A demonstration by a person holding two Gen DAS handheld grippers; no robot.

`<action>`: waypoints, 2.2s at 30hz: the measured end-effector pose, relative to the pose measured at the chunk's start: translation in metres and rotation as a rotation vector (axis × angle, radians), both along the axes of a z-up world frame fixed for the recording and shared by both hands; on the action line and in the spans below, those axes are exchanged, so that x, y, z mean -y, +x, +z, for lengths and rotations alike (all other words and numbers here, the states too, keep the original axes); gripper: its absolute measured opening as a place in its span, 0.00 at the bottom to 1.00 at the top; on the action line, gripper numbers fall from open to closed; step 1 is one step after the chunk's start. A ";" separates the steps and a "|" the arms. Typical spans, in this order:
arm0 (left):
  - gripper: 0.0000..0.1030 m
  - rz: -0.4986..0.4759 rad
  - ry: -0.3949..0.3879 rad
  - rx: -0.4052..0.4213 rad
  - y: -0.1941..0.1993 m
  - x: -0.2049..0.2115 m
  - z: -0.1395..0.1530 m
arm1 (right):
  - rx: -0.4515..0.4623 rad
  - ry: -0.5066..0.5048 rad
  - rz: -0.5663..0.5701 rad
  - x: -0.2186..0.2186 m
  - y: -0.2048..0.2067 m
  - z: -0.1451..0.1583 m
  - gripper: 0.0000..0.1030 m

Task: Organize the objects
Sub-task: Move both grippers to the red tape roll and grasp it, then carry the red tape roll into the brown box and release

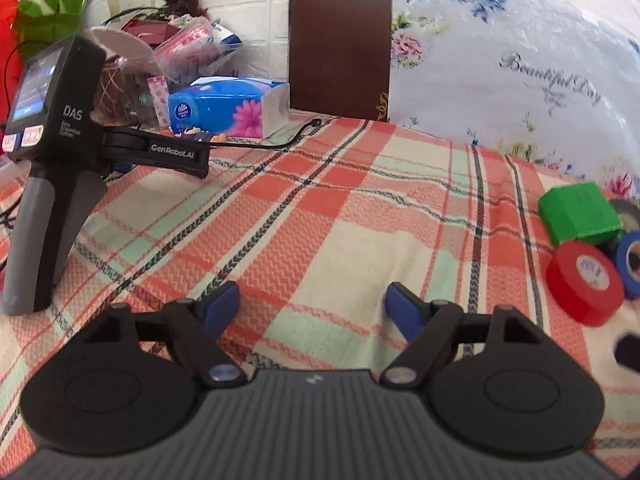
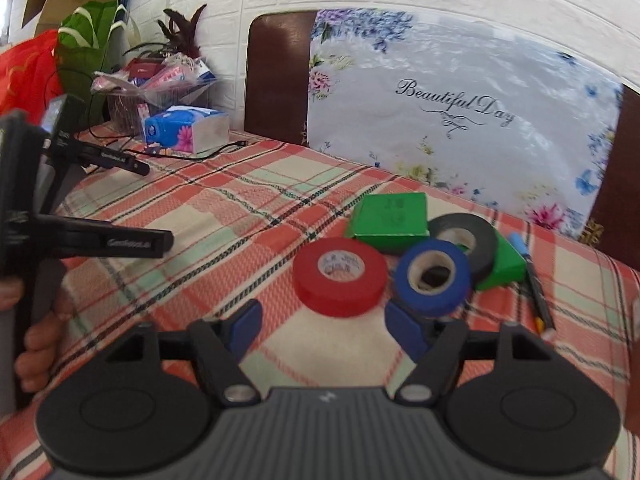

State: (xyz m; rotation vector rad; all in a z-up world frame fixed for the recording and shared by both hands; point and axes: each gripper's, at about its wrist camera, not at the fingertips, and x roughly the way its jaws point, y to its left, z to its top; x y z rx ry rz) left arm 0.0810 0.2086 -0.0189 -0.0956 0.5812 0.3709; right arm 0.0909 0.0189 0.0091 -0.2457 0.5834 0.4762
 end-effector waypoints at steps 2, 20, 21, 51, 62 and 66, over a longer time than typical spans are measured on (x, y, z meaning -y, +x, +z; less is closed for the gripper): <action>0.79 -0.023 0.028 0.001 0.001 0.007 0.000 | -0.007 -0.013 -0.011 -0.009 0.015 -0.007 0.71; 0.80 -0.021 0.027 -0.003 0.004 0.005 -0.003 | -0.086 0.002 -0.002 0.005 0.020 -0.027 0.74; 0.80 -0.021 0.030 -0.004 0.004 0.005 -0.003 | -0.089 0.007 0.002 0.014 0.009 -0.027 0.74; 0.59 -0.910 -0.122 -0.373 -0.032 0.315 0.014 | -0.087 0.065 -0.310 0.220 -0.123 -0.022 0.73; 0.30 -0.980 -0.107 -0.234 -0.017 0.358 0.088 | 0.137 0.142 -0.364 0.246 -0.126 0.014 0.71; 0.30 -0.986 -0.084 -0.115 0.009 0.394 0.127 | 0.295 0.103 -0.418 0.270 -0.103 0.048 0.72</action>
